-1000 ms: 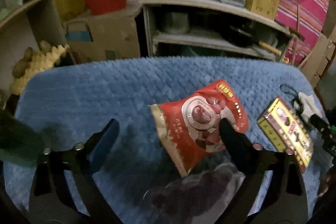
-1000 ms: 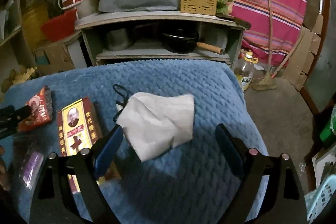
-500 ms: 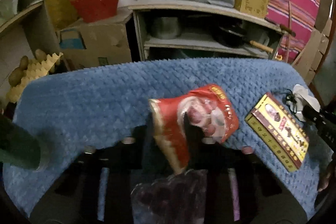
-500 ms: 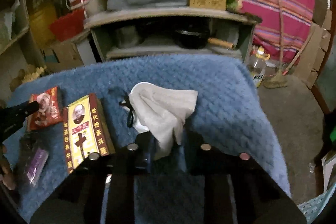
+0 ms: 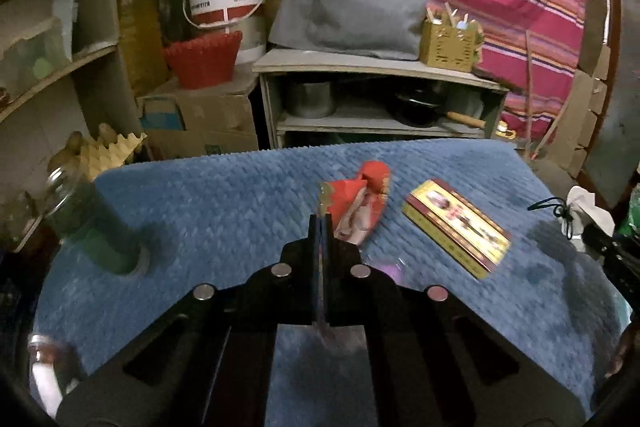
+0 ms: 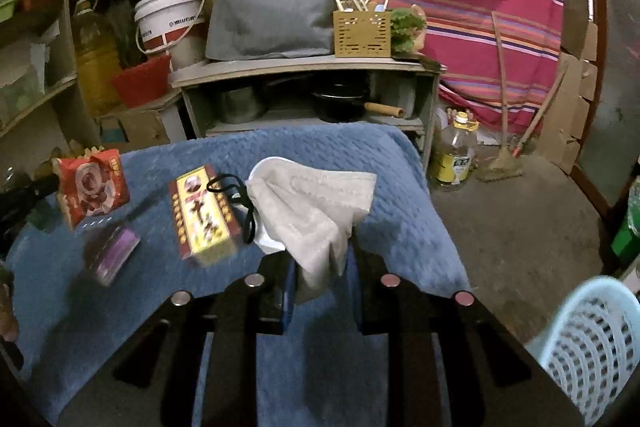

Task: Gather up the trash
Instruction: 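Carry the tissue and red wrapper over the basket and open both grippers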

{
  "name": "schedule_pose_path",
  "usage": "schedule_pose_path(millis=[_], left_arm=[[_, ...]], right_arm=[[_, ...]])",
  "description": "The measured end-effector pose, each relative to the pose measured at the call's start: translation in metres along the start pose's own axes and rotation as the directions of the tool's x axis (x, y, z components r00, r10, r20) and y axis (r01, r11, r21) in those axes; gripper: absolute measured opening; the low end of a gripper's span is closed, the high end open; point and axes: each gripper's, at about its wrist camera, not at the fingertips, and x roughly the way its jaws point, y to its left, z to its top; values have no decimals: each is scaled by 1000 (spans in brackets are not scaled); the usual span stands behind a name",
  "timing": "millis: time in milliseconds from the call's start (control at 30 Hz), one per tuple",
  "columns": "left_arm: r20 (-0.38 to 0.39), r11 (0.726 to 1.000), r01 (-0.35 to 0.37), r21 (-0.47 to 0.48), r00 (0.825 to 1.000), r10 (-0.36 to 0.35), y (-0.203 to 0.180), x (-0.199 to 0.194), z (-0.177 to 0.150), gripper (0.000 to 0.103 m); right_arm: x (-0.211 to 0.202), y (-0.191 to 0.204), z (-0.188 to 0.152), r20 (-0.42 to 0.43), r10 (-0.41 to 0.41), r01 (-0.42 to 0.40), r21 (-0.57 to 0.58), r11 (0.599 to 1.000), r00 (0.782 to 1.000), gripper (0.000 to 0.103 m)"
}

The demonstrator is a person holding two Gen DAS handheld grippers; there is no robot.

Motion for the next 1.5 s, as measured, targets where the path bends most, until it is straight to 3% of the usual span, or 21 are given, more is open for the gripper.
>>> schedule_pose_path(millis=[233,467,700,1067,1267,1400,1433,1500], left_arm=[[19,999,39,-35,999,-39,-8,-61,-15,0],[64,996,89,1,994,-89,-44,-115,-16,0],[71,977,200,72,976,-205,-125,-148,-25,0],[-22,894,404,195,913,-408,-285,-154,-67,0],[-79,851,459,256,887,-455,-354,-144,-89,0],[-85,845,455,282,889,-450,-370,-137,-92,1],[-88,845,456,280,888,-451,-370,-136,-92,4],[-84,853,446,271,894,-441,-368,-135,-88,26]], right_arm=[[-51,-12,-19,7,9,-9,11,1000,1000,22],[-104,-39,-25,28,-8,8,15,1000,1000,22],[-144,-95,-37,21,-78,78,18,997,997,22],[-195,-225,-72,-14,-229,229,120,966,973,22],[-201,-266,-87,-35,-261,264,153,952,965,22],[-203,-279,-92,-41,-272,275,170,946,961,23],[-203,-280,-92,-41,-273,276,173,945,961,23],[-202,-283,-91,-41,-273,276,182,944,961,23]])
